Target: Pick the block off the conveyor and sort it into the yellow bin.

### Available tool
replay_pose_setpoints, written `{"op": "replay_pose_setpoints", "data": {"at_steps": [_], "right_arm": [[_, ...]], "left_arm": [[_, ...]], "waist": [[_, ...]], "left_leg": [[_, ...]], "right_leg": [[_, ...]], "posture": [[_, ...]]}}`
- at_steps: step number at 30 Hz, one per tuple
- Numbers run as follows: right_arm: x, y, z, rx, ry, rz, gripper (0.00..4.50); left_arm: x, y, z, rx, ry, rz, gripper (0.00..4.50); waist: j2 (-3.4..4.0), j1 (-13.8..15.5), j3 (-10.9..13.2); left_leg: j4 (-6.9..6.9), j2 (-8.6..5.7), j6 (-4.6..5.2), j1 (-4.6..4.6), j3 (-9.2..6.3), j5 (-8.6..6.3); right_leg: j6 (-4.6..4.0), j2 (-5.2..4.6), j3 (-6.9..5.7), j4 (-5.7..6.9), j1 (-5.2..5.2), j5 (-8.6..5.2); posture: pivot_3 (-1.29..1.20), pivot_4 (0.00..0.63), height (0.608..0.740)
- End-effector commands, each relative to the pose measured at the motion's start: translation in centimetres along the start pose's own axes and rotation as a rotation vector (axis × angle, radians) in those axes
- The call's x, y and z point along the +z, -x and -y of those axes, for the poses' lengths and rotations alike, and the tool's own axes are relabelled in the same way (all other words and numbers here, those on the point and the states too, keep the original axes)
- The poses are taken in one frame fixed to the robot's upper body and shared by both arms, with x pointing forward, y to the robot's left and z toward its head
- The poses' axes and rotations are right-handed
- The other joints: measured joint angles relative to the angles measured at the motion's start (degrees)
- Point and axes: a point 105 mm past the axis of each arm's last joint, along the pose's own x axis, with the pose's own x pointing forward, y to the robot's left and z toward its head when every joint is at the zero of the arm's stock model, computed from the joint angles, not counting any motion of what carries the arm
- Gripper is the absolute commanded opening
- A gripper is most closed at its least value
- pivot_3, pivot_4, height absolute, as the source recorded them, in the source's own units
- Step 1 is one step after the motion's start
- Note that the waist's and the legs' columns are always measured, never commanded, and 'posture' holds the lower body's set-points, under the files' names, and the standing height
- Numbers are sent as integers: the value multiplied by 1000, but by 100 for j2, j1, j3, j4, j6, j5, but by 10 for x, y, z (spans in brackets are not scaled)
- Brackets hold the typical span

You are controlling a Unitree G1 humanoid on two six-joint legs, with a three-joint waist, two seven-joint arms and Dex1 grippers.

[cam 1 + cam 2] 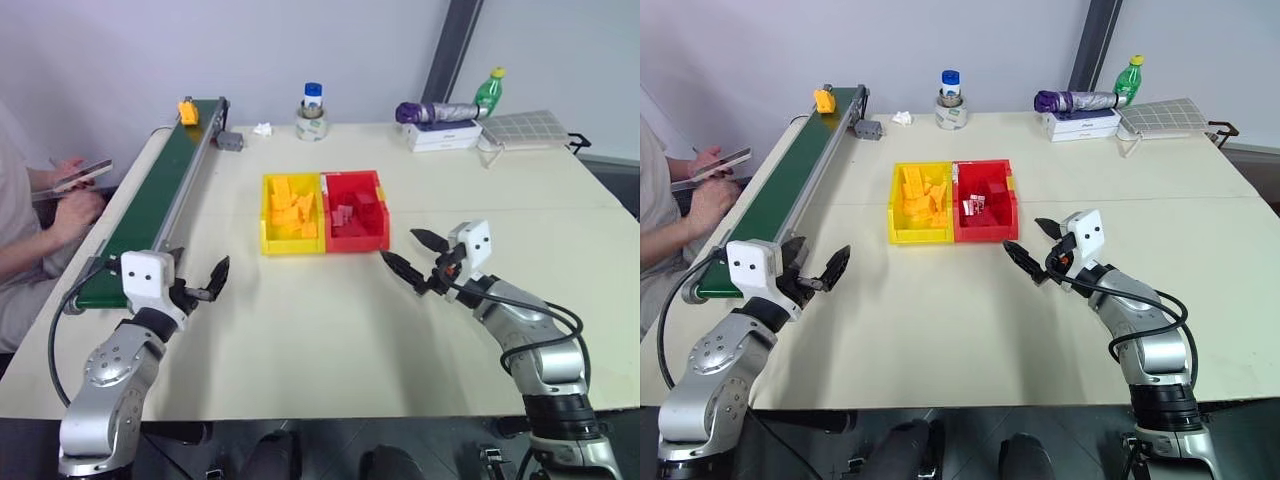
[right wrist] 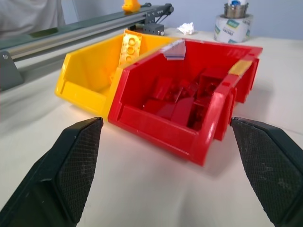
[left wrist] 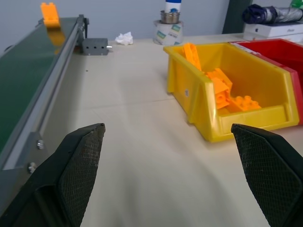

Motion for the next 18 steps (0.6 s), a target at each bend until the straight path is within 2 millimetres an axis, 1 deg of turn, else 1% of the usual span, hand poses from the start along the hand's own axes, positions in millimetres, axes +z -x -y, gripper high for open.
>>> {"op": "replay_pose_setpoints", "data": {"at_steps": [1,3,4,7,11,18], "right_arm": [[18,0,-3,12,25,61,4471],[18,0,-4,16,31,57,4471],[18,0,-4,16,30,57,4471],[18,1,-4,16,34,55,4471],[16,2,-3,17,34,47,4471],[16,1,-6,43,31,42,4471]], "left_arm": [[9,4,-6,21,-25,26,4500],[10,3,-7,21,2,35,4500],[11,4,-9,34,-31,37,4500],[8,4,-12,64,-31,20,4500],[14,7,-11,56,-74,43,4500],[27,25,-22,86,-116,63,4500]], "waist": [[0,-2,0],[0,-9,0],[0,-9,0],[0,-8,0],[0,-8,0],[0,-14,0]], "left_leg": [[-1,7,-2,0,0,1],[0,16,1,0,1,-1],[1,19,2,0,1,-1],[3,20,4,0,2,-1],[2,19,6,0,5,-1],[-1,20,7,-1,8,-1]], "right_leg": [[-4,7,0,0,0,2],[-13,15,0,-1,-1,7],[-16,17,1,-1,-1,9],[-18,16,3,-1,-1,10],[-18,16,5,-2,-2,10],[-18,16,10,-1,-7,10]], "posture": [[0,150,740],[0,150,740],[0,150,740],[0,150,740],[0,150,740],[0,150,740]]}}
